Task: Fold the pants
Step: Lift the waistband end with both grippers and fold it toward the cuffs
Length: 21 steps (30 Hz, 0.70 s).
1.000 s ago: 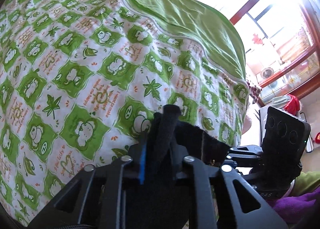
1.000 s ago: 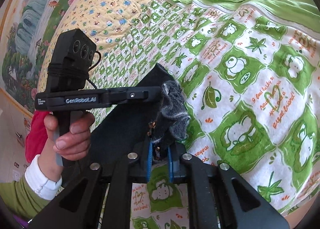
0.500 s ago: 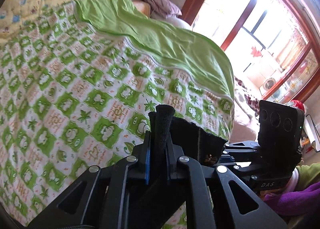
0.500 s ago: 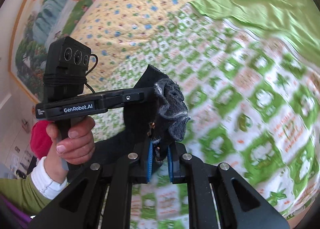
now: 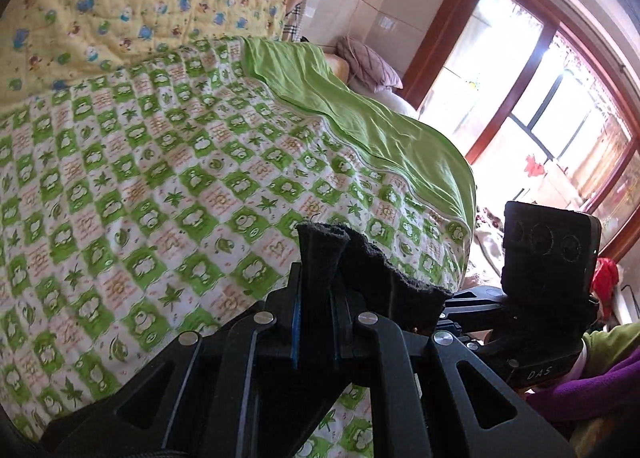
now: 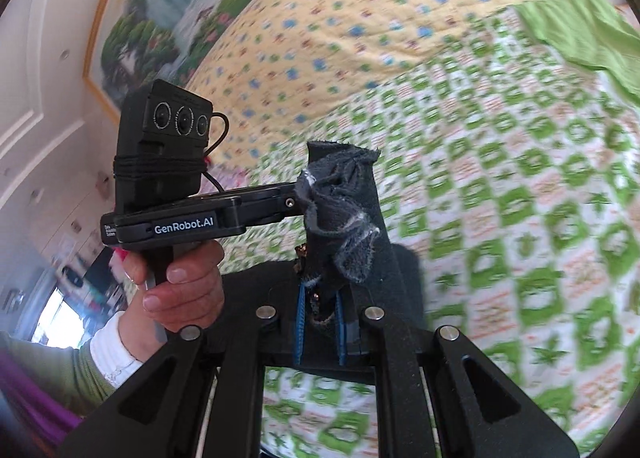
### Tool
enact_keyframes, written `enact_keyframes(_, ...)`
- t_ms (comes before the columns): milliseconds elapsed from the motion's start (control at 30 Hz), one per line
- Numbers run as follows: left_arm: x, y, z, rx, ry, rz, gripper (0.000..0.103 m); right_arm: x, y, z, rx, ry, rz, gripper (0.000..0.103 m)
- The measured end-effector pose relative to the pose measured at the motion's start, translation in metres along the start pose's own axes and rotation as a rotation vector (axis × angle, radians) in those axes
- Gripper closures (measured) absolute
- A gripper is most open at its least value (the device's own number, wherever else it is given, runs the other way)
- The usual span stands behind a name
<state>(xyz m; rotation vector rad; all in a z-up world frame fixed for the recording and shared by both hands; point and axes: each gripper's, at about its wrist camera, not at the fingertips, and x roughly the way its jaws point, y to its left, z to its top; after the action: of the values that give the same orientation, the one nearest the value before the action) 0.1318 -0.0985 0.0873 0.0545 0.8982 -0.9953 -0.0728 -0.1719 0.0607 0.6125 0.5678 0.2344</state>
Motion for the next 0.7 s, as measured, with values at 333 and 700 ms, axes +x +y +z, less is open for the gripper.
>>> enact_keyframes(333,-0.032,0.057,-0.065,-0.173,-0.036,0.067,0.094,0.068,0.026,-0.027,-0.05,0.142,0.051,0.09)
enact_keyframes(700,-0.035,0.1,-0.116,-0.304,-0.038,0.115,0.094,0.114,0.03,-0.047,-0.07,0.243,0.046,0.09)
